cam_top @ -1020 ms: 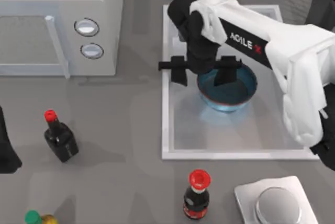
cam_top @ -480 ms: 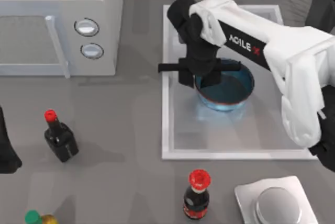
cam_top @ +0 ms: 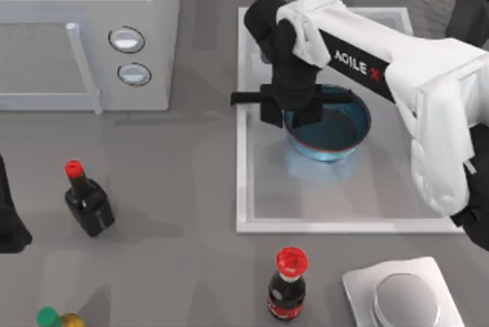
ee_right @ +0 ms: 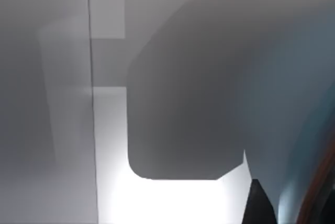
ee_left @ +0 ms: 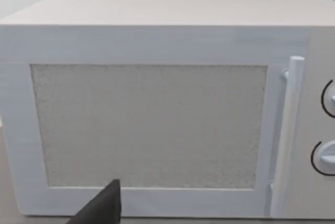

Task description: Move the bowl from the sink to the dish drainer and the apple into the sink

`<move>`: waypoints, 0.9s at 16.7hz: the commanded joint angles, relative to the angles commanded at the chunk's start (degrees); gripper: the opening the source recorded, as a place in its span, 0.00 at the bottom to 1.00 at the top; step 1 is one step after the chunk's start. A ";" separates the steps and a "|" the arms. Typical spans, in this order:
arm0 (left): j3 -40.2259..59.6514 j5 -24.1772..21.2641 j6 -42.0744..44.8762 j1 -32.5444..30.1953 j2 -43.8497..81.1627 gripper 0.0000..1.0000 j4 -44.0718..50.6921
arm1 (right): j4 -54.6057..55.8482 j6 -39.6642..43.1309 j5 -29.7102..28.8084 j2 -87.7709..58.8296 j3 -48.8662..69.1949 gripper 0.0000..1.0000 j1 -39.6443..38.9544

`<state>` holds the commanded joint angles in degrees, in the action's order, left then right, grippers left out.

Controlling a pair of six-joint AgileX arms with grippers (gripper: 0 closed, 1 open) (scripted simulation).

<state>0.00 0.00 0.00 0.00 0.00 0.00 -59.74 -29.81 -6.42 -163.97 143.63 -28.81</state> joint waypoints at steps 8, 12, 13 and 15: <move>0.00 0.00 0.00 0.00 0.00 1.00 0.00 | -6.57 -5.69 -0.86 13.50 -7.96 0.00 -6.12; 0.00 0.00 0.00 0.00 0.00 1.00 0.00 | -14.63 -12.99 -1.72 31.27 -17.64 0.00 -13.26; 0.00 0.00 0.00 0.00 0.00 1.00 0.00 | -16.79 -14.95 -1.95 36.09 -20.18 0.00 -15.18; 0.00 0.00 0.00 0.00 0.00 1.00 0.00 | -21.02 -18.80 -2.40 45.40 -25.09 0.00 -19.01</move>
<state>0.00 0.00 0.00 0.00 0.00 0.00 -80.76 -48.60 -8.82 -118.56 118.53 -47.82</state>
